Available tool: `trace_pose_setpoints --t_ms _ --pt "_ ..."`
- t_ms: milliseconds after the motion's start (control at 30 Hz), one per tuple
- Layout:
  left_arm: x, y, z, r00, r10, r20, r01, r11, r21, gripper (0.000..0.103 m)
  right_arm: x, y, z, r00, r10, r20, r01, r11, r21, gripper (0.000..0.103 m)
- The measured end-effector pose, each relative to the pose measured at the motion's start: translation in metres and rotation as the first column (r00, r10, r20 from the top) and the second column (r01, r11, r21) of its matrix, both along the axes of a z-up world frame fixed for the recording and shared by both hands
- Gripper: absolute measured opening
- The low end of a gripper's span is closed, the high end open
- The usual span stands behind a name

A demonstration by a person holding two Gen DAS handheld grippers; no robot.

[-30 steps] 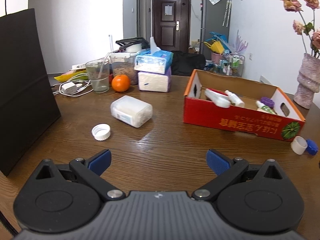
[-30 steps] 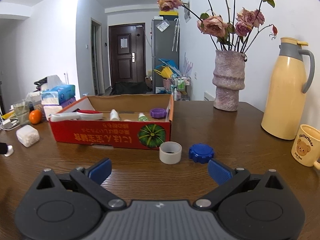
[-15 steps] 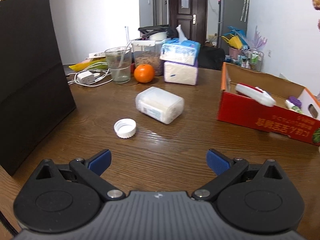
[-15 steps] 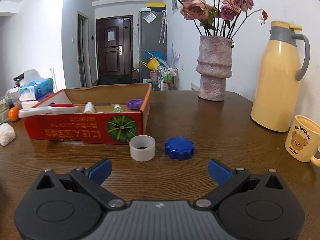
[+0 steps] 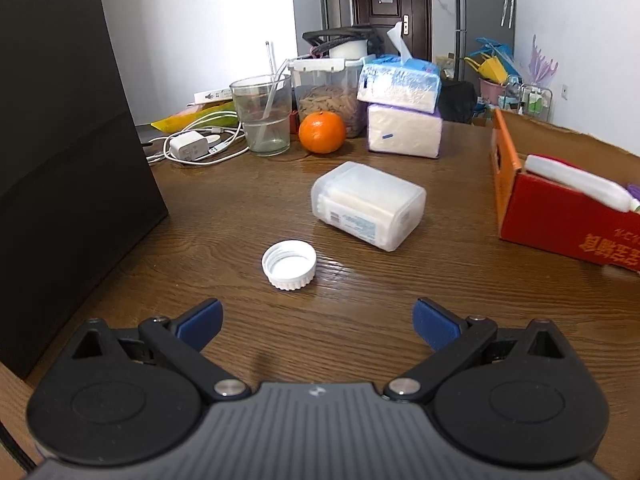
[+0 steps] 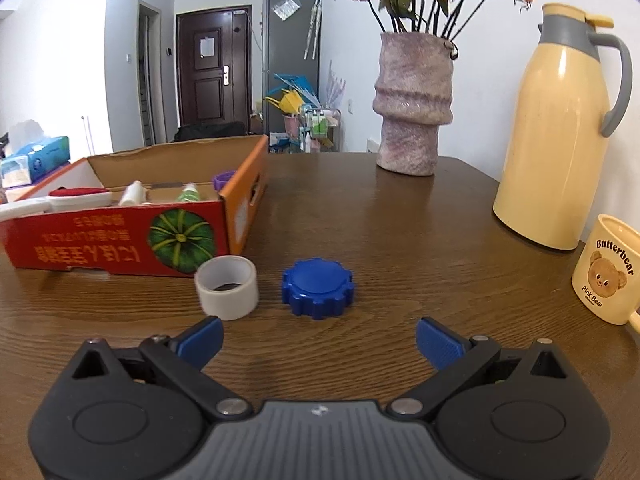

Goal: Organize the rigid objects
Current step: 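Grasp white bottle cap with left gripper while right gripper grasps blue gear cap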

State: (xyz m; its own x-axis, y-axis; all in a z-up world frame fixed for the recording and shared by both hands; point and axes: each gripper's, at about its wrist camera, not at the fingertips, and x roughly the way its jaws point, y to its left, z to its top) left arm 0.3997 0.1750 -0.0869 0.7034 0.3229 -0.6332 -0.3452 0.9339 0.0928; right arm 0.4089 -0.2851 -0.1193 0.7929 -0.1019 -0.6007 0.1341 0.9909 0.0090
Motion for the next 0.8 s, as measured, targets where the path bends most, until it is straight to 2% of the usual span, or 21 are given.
trace_pose_setpoints --t_ms 633,700,800 --pt "0.037 0.032 -0.020 0.997 0.080 -0.022 -0.081 0.997 -0.011 0.103 0.034 -0.015 -0.012 1.000 -0.011 -0.024 0.011 1.000 0.004 0.101" --pt "0.039 0.034 -0.022 0.996 0.087 -0.029 -0.087 0.996 -0.016 0.101 0.037 -0.016 -0.012 1.000 -0.010 -0.021 0.010 1.000 0.013 0.100" --pt "0.042 0.036 -0.024 0.996 0.085 -0.038 -0.086 0.996 -0.022 0.094 0.042 -0.020 -0.013 1.000 -0.004 -0.022 0.004 1.000 0.027 0.093"
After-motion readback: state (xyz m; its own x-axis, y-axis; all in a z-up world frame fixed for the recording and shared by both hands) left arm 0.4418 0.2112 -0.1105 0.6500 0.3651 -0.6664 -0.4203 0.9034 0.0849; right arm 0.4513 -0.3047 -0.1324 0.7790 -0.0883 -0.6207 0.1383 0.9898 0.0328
